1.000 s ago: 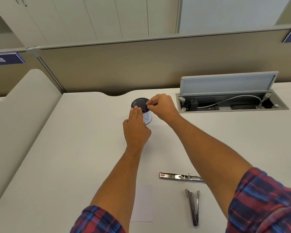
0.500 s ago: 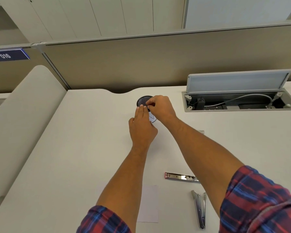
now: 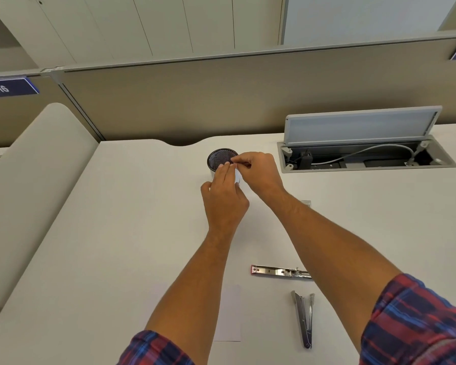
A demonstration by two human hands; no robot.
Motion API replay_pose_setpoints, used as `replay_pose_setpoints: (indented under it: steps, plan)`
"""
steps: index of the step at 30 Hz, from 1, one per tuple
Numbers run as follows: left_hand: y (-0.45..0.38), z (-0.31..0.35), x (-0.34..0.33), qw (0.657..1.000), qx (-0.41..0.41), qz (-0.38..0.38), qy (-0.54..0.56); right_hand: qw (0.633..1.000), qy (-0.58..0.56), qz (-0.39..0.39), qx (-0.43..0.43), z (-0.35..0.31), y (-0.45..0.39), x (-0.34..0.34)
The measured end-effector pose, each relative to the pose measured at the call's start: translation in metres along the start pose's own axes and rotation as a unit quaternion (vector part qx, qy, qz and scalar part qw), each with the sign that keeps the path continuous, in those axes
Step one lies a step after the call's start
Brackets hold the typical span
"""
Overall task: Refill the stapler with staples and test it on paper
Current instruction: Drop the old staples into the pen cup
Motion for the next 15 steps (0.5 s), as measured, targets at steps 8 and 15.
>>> replay_pose_setpoints:
  steps: [8, 15]
  plan:
    - [0.028, 0.03, -0.003, 0.999, 0.01, 0.011, 0.042, 1.0, 0.004, 0.021, -0.008, 0.032, 0.047, 0.03]
    - [0.05, 0.063, -0.037, 0.983, 0.039, -0.12, 0.136, 0.997, 0.058, 0.023, -0.054, 0.088, 0.079, 0.069]
Point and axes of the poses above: each hand's wrist, its own y-axis away from the middle knuckle, its own x-axis out of the back of the hand, z = x × y, the point moved 4 cm from there along -y, towards the middle knuckle, and after that the axes turned 3 degrees about z, right-handed, at the moved point
